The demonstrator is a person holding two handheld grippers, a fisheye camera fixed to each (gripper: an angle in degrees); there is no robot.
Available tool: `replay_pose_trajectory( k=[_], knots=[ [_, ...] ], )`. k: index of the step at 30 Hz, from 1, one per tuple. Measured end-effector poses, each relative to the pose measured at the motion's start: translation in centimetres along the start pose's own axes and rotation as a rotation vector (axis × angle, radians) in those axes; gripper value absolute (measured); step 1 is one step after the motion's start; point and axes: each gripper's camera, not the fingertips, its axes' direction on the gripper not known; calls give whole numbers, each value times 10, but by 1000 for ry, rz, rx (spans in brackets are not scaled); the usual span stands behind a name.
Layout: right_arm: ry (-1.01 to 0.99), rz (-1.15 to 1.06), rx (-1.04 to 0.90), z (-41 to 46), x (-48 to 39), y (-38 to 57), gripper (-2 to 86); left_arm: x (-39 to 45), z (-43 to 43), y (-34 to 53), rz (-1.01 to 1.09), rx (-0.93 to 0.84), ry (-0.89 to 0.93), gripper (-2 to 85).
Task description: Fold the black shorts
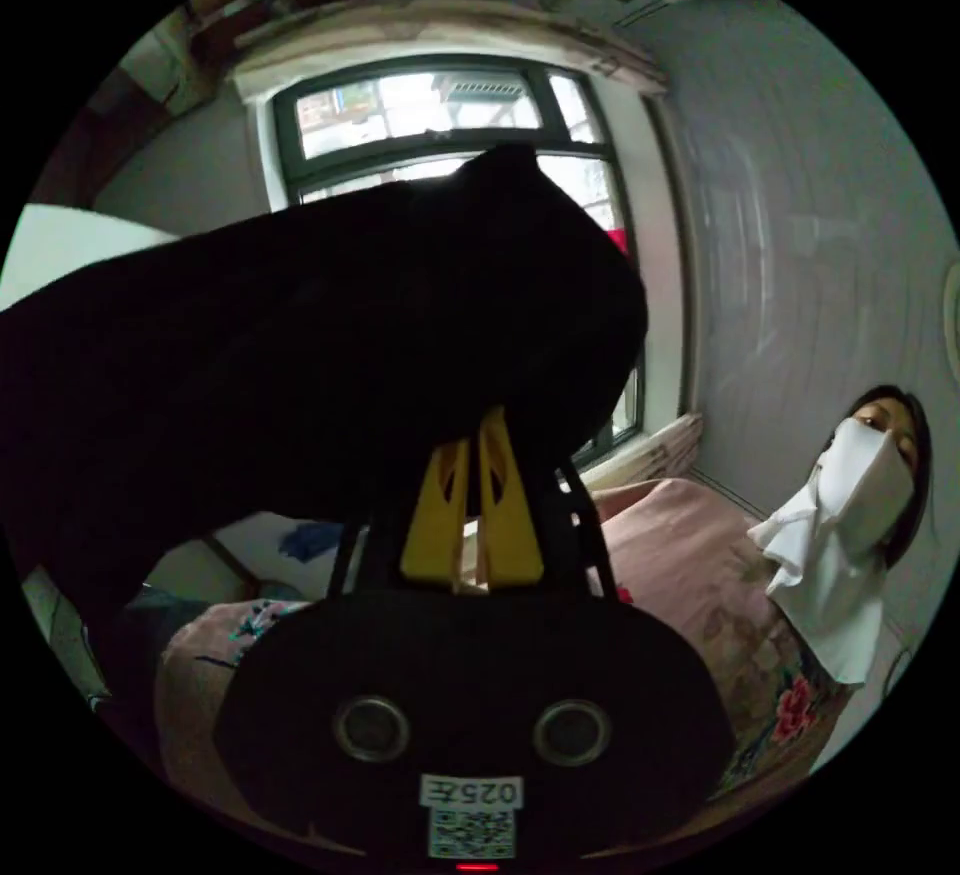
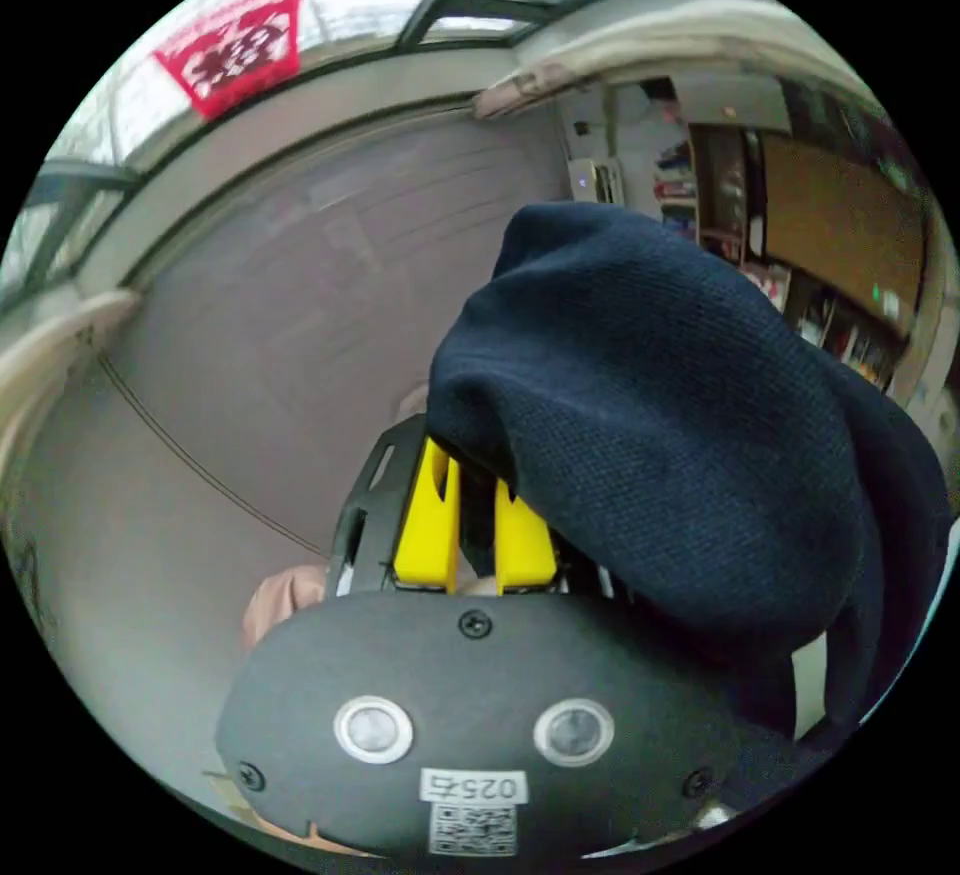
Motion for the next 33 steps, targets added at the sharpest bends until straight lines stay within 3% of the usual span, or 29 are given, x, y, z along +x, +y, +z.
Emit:
replay_pose_trajectory(
  k=[3, 7, 12, 14, 15, 17, 20, 22, 25, 27, 29, 33],
  knots=[
    [164, -193, -157, 28, -58, -18, 34, -65, 80, -13, -17, -91, 61, -11],
    [415, -350, -639, 126, -83, -31, 42, -148, 176, -65, 5, -122, -1, -12],
    [808, -653, -1333, 249, -10, 79, 53, -267, 160, -73, -199, 9, -127, -15],
    [868, -647, -1628, 266, 71, 165, 57, -328, 95, -24, -458, 177, -310, -14],
    [879, -617, -1689, 264, 92, 187, 57, -341, 78, -6, -535, 226, -337, -14],
    [919, -442, -1925, 239, 171, 272, 57, -373, 12, 83, -745, 505, -345, -13],
    [1010, -340, -2181, 202, 222, 359, 51, -362, -36, 169, -807, 801, -375, -3],
    [1068, -387, -2073, 210, 209, 369, 52, -341, -48, 180, -770, 867, -493, 14],
    [1161, -357, -2002, 236, 185, 374, 67, -319, -45, 134, -631, 783, -719, 60],
    [1191, -336, -1975, 247, 170, 372, 112, -319, -31, 79, -519, 655, -838, 86],
    [1227, -250, -1987, 255, 150, 369, 158, -333, 5, -7, -357, 420, -991, 106],
    [1308, -108, -1884, 254, 111, 346, 164, -374, 79, -115, -159, 71, -1159, 114]
  ],
)
